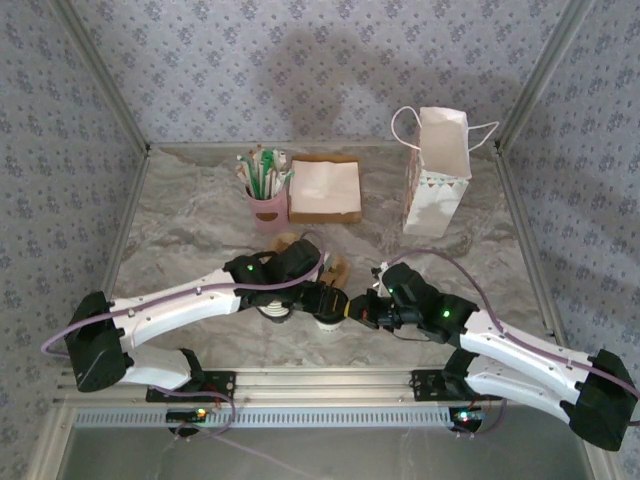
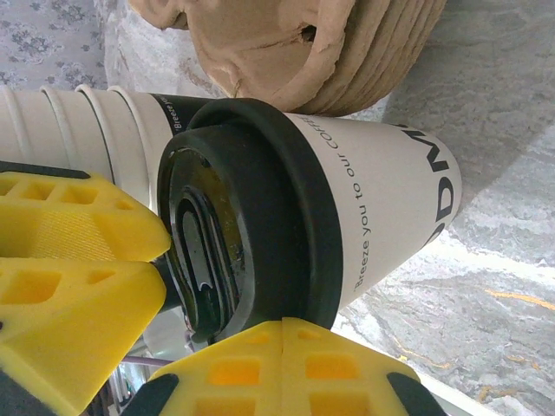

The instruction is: Pack the takeout coffee

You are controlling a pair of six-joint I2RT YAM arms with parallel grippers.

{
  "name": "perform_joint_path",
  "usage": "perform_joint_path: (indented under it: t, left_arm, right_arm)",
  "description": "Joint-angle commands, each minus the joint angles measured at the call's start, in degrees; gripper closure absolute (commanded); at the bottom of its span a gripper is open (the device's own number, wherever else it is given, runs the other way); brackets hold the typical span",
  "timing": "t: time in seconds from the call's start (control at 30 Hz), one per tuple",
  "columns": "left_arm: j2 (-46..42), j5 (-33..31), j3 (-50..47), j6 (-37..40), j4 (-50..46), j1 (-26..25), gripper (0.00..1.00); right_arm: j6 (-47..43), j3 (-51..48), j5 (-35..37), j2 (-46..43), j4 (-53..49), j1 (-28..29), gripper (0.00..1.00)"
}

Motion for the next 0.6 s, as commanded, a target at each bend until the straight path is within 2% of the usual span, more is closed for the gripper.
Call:
perform_joint_path:
  t: [0.0, 0.57]
  left_arm:
    - [-0.51, -0.75, 0.07, -0.18, -1.32, -0.38, 0.72]
    - [-0.96, -0.97, 0.17, -0.28, -1.55, -0.36, 0.73]
  right_arm:
    - [0.94, -1.78, 2.45, 0.25, -2.23, 0.35, 1.0]
    - [-0.2, -1.7, 4.08, 2.73, -5.16, 0.17, 1.0]
